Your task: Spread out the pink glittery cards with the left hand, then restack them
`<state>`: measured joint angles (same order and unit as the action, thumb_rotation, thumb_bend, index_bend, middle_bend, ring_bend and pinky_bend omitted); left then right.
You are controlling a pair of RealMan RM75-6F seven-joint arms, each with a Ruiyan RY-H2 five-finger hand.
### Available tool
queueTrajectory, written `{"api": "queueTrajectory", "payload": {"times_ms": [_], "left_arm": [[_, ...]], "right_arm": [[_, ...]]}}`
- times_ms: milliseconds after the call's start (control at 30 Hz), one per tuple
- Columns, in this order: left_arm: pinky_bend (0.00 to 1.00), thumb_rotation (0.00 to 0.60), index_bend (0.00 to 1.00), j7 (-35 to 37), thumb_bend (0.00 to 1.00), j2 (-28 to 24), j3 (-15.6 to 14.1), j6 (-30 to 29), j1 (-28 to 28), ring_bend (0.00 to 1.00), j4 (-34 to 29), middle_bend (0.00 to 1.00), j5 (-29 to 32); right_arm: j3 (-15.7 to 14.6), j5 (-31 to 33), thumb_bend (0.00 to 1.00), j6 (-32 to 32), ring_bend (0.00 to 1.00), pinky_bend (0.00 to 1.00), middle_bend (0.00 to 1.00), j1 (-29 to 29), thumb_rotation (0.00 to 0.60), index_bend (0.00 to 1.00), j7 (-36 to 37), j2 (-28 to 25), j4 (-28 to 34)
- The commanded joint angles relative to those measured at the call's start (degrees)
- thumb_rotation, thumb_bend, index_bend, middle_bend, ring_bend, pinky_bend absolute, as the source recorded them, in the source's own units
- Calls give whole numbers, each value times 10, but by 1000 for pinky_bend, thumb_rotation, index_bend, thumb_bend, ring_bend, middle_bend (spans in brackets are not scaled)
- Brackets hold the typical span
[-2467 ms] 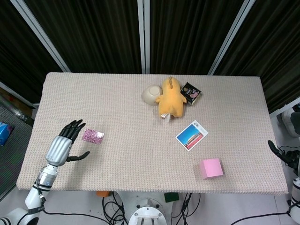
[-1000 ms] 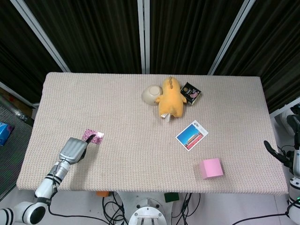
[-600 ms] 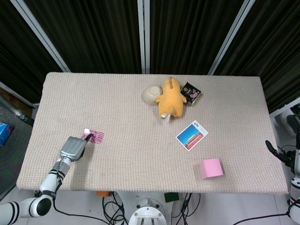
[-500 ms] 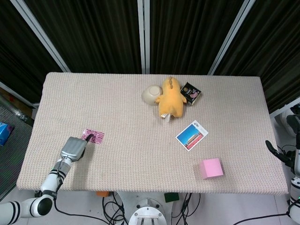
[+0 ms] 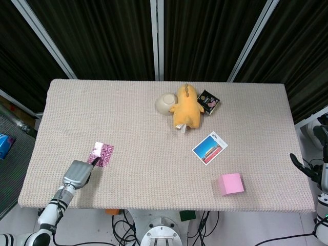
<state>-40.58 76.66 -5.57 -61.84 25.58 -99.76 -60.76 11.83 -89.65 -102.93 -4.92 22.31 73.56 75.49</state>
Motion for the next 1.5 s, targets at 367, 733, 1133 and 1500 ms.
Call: {"api": "queueTrajectory", "payload": {"times_ms": [367,733,1133,1500], "left_arm": [[944,600,225,-11,803,-21,-33,-40,-30,935,-41,882,-25],[944,600,232,-20,803,-36,-33,-53,-39,935,-71,881,-16],[944,600,157,-4,803,-24,10,-72,-28,937,-57,883,-61],[954,600,154,-61,803,-1,34,-10,20,947,-39,893,55]], "right_arm": [[-6,-5,438,7,0,0,0,0,600,0,-14,-5,14],[-7,-1,439,9,0,0,0,3,600,0,-13,-8,15],[-10,2,440,18,0,0,0,2,600,0,-15,-6,13],[-8,8,440,22,0,0,0,3,600,0,-10,-7,7]]}}
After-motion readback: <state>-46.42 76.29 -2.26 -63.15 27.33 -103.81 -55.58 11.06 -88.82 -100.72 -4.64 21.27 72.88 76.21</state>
